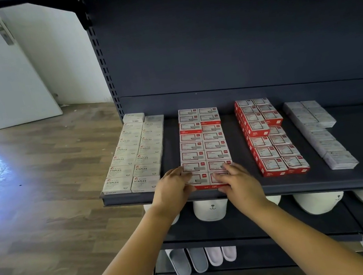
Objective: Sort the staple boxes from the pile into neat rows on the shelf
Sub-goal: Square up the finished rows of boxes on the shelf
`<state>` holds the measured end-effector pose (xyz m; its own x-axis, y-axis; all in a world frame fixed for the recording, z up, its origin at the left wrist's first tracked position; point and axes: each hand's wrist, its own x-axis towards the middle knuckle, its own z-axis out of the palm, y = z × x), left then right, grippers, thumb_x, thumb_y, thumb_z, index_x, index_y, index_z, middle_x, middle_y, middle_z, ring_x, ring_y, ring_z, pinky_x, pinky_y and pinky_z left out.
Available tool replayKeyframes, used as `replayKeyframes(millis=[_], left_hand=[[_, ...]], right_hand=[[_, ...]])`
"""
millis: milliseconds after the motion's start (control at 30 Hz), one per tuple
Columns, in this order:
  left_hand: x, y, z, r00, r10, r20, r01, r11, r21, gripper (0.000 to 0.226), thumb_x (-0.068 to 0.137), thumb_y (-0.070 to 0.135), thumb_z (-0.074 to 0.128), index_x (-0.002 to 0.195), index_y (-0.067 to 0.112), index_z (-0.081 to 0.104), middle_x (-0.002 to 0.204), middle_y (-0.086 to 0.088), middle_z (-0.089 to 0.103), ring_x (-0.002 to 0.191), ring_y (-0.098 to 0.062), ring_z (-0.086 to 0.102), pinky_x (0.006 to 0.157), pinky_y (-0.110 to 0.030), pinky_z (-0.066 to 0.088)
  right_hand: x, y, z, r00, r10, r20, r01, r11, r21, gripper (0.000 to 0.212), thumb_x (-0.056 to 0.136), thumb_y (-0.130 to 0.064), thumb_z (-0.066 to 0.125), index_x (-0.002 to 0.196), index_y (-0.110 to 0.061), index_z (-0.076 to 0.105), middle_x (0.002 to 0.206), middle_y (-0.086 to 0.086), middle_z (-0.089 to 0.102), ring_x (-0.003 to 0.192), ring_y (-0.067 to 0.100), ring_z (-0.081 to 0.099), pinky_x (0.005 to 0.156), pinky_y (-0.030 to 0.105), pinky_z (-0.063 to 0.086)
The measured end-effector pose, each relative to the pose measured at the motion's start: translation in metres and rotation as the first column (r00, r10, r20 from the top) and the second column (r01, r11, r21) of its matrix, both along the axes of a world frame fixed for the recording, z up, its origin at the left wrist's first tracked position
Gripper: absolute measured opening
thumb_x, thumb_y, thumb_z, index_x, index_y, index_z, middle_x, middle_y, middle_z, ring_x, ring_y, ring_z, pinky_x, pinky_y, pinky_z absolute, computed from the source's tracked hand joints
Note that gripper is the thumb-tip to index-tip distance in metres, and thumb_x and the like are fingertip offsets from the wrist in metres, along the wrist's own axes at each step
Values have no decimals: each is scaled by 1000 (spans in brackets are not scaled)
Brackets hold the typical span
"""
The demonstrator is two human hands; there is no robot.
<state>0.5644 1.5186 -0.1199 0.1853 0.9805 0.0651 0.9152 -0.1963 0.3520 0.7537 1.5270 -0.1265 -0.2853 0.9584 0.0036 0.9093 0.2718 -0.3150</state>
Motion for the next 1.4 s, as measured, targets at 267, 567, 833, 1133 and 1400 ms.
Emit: replayKeyframes(millis=[267, 567, 833, 1133, 1400], left_hand=[[4, -5, 7, 996, 16, -83, -14, 1000, 21, 40, 93, 31, 53, 132, 22, 51, 140, 5, 44, 131, -17, 34, 98, -27, 36], [10, -6, 8, 997, 73, 11, -73, 997, 3, 37, 90, 25, 58, 126, 19, 58, 137, 2, 50, 125, -22, 44, 98, -30, 38], [27, -16, 14, 984, 16, -176, -12, 1000, 19, 57, 93, 35, 50, 145, 23, 30, 153, 0, 24, 142, -25, 11, 116, -41, 10], [76, -24, 8, 984, -66, -166, 81, 993, 85, 54, 97, 34, 42, 147, 21, 24, 156, 0, 16, 145, -22, 2, 116, -36, 3], [144, 3, 6, 991, -84, -103, 98, 986, 134, 54, 97, 34, 43, 147, 19, 27, 155, -2, 19, 145, -22, 6, 116, -33, 6]], right_hand=[[4, -2, -1, 998, 4, -64, -5, 1000, -18, 41, 96, -23, 50, 137, -24, 46, 152, -2, 26, 142, 18, 13, 115, 33, 19], [-1, -3, 1, 976, -74, -205, 77, 997, 5, 37, 92, -6, 54, 126, -18, 58, 143, -5, 43, 124, 18, 45, 96, 26, 41], [1, -16, 11, 999, -18, -49, 23, 995, 99, 47, 94, -12, 46, 140, -17, 40, 149, 0, 31, 138, 22, 22, 113, 36, 25], [60, -32, 10, 982, -56, -183, 77, 991, 111, 48, 97, -16, 44, 143, -15, 33, 154, 1, 22, 143, 17, 12, 114, 25, 9], [121, 0, -1, 974, 27, -226, 31, 967, 252, 41, 77, 3, 67, 118, -1, 62, 130, 17, 55, 122, 38, 49, 102, 44, 30]])
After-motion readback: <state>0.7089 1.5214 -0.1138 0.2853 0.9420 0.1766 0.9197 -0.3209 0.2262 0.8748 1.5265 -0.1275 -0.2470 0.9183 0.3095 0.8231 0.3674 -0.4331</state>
